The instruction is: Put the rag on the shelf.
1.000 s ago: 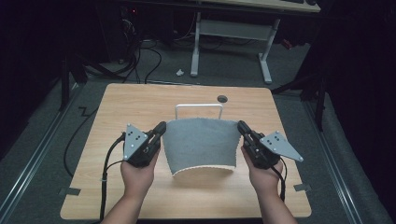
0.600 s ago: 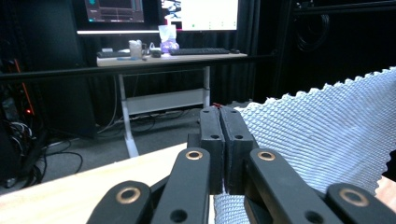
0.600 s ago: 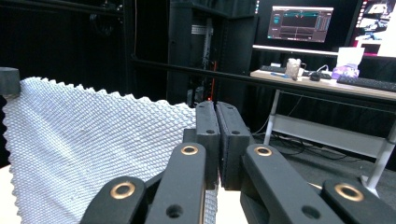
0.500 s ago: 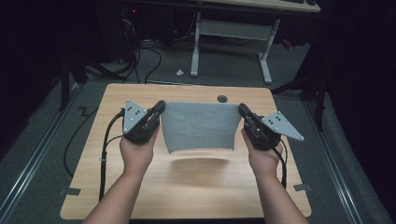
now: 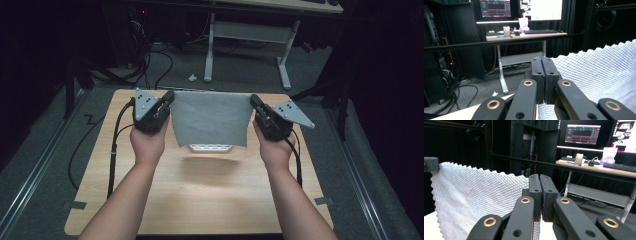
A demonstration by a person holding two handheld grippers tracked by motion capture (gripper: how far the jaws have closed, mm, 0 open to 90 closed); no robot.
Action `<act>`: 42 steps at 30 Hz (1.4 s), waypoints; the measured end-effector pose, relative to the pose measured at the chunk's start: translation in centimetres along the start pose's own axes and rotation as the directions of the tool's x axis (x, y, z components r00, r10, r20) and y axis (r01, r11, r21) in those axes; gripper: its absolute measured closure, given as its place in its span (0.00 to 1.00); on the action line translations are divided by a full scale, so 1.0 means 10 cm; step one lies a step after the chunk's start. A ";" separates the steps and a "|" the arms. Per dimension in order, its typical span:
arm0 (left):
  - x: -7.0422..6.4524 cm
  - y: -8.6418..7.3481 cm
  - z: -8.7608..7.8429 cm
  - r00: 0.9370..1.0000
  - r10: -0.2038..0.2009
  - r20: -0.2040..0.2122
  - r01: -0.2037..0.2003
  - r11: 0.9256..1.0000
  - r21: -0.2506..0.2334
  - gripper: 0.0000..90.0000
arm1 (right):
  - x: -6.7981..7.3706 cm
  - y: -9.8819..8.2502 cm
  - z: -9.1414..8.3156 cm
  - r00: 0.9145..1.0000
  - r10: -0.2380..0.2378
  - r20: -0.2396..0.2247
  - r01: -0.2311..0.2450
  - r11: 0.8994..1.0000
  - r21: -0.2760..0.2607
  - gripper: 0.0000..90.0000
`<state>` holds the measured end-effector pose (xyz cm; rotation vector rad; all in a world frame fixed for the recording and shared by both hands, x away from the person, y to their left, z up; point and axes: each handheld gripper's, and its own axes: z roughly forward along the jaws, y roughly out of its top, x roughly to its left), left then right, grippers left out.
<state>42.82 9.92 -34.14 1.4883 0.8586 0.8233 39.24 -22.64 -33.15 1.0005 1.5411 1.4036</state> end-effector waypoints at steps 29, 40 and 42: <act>0.39 -0.39 0.71 0.998 -0.057 0.029 0.050 0.977 0.209 0.99 | -0.27 -0.37 0.86 0.997 -0.074 0.010 0.071 0.981 0.179 0.99; 0.33 -0.69 0.69 0.992 -0.077 0.097 0.047 0.960 0.277 0.99 | -0.30 -0.69 0.84 0.998 -0.069 0.008 0.065 0.969 0.237 1.00; 0.32 -0.70 0.70 0.990 -0.081 0.111 0.047 0.958 0.281 0.99 | -0.33 -0.74 0.82 0.998 -0.054 0.018 0.048 0.969 0.244 1.00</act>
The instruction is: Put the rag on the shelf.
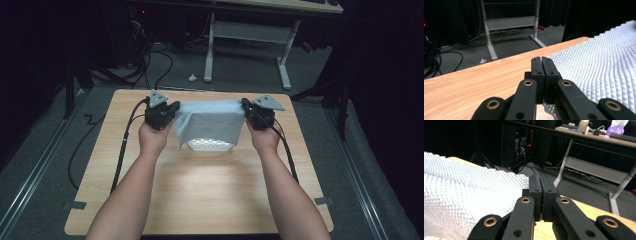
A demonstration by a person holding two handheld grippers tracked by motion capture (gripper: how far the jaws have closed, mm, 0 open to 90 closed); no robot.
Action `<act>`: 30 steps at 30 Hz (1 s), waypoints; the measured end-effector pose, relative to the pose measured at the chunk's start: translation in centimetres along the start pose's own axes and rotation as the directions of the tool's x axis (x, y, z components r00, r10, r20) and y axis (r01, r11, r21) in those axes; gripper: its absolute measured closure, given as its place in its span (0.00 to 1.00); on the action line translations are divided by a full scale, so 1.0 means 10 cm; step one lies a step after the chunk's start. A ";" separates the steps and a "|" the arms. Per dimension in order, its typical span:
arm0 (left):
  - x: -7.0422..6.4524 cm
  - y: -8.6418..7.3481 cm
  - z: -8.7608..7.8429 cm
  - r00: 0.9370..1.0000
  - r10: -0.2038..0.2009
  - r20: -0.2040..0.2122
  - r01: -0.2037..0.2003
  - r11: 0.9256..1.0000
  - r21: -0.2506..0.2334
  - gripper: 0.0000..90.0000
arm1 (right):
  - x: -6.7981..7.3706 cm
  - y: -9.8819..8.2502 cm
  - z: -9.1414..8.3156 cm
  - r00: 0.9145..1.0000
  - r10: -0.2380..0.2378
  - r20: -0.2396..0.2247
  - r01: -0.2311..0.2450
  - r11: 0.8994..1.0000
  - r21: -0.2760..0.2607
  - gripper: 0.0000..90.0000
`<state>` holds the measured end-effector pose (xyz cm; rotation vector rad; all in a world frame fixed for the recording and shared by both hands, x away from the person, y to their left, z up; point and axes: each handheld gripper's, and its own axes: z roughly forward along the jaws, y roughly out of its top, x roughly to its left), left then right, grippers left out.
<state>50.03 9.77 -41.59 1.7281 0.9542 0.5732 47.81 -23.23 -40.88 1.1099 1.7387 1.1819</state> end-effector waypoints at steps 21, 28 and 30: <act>-0.13 -0.54 0.09 0.997 -0.024 0.067 0.019 0.996 0.083 0.99 | 0.08 -0.54 0.03 0.998 0.046 -0.033 -0.043 0.996 0.080 1.00; -0.14 -0.67 0.07 0.997 -0.041 0.068 0.034 0.995 0.095 0.98 | 0.11 -0.67 0.00 0.998 0.048 -0.036 -0.044 0.995 0.095 0.99; -0.13 -0.69 0.07 0.997 -0.043 0.067 0.037 0.995 0.094 0.98 | 0.11 -0.70 0.00 0.998 0.057 -0.034 -0.054 0.993 0.101 0.99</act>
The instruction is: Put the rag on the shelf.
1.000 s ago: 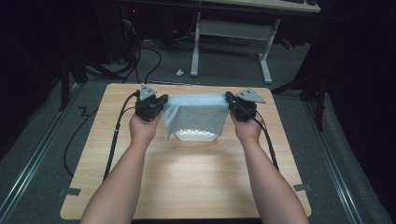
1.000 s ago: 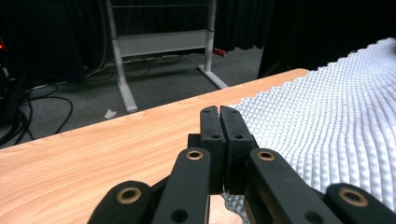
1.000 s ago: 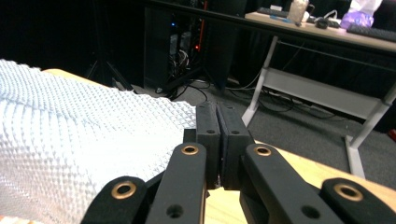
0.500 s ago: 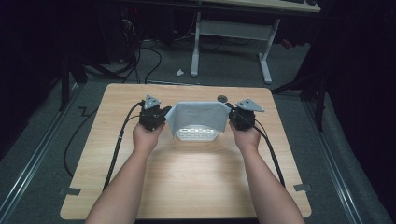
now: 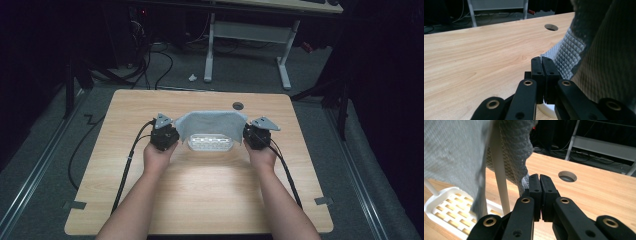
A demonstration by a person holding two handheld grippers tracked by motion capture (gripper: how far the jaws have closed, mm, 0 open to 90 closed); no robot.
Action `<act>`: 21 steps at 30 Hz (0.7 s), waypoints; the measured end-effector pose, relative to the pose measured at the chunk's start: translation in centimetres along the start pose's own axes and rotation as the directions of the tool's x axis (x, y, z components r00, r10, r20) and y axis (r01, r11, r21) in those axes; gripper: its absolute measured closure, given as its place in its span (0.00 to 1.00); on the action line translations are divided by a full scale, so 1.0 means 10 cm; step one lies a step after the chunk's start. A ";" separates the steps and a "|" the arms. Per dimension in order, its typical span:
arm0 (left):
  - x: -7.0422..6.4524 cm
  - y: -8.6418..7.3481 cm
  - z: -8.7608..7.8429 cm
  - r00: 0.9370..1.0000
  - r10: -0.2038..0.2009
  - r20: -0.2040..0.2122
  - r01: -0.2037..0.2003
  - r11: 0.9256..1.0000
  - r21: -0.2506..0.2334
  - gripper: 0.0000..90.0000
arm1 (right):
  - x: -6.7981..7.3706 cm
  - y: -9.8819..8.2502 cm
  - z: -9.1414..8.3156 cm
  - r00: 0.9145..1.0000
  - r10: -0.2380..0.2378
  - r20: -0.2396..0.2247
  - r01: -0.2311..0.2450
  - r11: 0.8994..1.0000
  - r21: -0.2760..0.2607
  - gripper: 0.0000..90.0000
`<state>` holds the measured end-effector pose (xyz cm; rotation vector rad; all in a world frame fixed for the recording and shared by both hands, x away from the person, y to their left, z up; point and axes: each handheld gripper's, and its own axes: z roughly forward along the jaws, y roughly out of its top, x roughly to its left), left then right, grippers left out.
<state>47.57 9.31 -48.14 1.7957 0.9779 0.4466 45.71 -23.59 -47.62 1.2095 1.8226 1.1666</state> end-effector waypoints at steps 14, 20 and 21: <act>0.01 -0.02 -0.01 1.000 -0.021 0.002 0.021 1.000 0.005 0.95 | 0.00 -0.04 -0.03 1.000 -0.017 0.007 0.017 1.000 0.008 0.98; 0.07 -0.01 -0.07 0.998 -0.030 -0.053 0.030 1.000 -0.001 0.77 | -0.03 -0.03 -0.04 1.000 0.000 0.015 0.000 1.000 0.002 0.91; 0.08 -0.01 -0.08 0.998 -0.033 -0.055 0.033 0.999 -0.002 0.77 | -0.04 -0.02 -0.05 1.000 -0.002 0.016 0.002 1.000 0.002 0.91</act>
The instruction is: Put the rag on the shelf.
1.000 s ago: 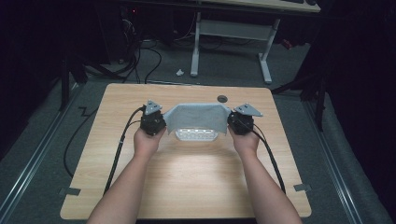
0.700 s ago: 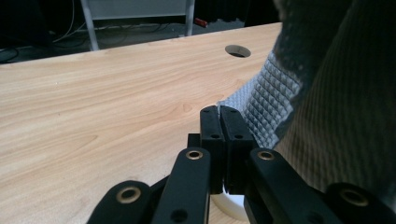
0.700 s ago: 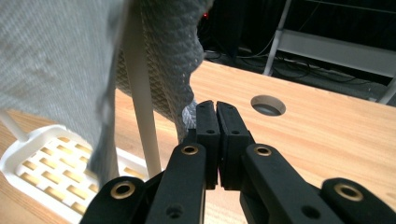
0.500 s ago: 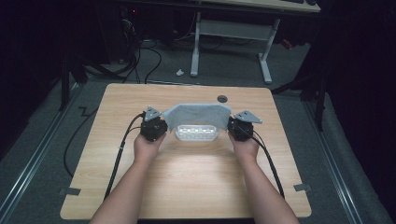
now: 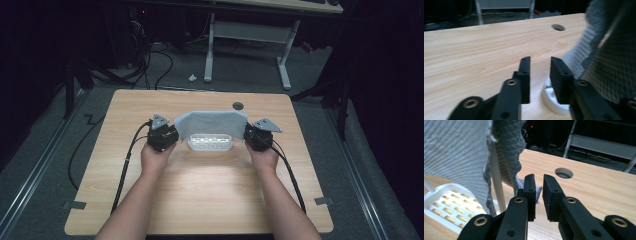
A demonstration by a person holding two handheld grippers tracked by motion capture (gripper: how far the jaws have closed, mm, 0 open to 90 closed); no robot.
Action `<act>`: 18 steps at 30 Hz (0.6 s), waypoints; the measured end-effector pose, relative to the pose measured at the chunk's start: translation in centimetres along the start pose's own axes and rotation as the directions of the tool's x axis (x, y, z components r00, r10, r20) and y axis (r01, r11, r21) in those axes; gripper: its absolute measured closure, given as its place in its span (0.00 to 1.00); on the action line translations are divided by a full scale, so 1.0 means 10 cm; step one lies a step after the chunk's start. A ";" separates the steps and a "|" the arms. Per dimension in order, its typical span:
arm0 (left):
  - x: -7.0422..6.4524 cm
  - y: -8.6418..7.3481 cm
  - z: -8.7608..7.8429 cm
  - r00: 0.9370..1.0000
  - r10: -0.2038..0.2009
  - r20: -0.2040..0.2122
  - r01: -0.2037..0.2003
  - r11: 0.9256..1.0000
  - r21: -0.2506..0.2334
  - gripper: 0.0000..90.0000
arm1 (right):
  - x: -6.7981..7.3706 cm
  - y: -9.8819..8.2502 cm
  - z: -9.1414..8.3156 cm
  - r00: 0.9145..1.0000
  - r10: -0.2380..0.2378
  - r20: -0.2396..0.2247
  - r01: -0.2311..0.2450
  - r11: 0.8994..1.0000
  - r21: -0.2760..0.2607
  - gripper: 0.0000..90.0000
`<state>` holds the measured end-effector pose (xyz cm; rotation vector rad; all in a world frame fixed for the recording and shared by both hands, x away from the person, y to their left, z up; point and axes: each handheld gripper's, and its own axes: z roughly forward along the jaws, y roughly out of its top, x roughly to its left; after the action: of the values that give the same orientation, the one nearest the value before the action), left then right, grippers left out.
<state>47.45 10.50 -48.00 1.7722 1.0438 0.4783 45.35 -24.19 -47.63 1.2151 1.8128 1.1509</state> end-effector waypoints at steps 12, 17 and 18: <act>0.13 0.05 -0.13 0.999 -0.001 -0.049 0.000 1.000 -0.025 0.76 | -0.17 0.07 -0.08 0.999 0.001 0.044 0.000 1.000 -0.011 0.88; 0.20 0.04 -0.20 0.997 -0.001 -0.072 -0.001 1.000 -0.027 0.76 | -0.24 0.07 -0.12 0.998 0.002 0.061 -0.002 1.000 -0.009 0.87; 0.21 0.04 -0.21 0.997 -0.004 -0.075 0.002 1.000 -0.028 0.76 | -0.25 0.07 -0.13 0.998 0.005 0.056 -0.004 1.000 -0.011 0.87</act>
<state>47.31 13.30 -46.99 1.7395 1.0865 0.5591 45.30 -26.77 -46.34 1.2336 1.7608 1.1174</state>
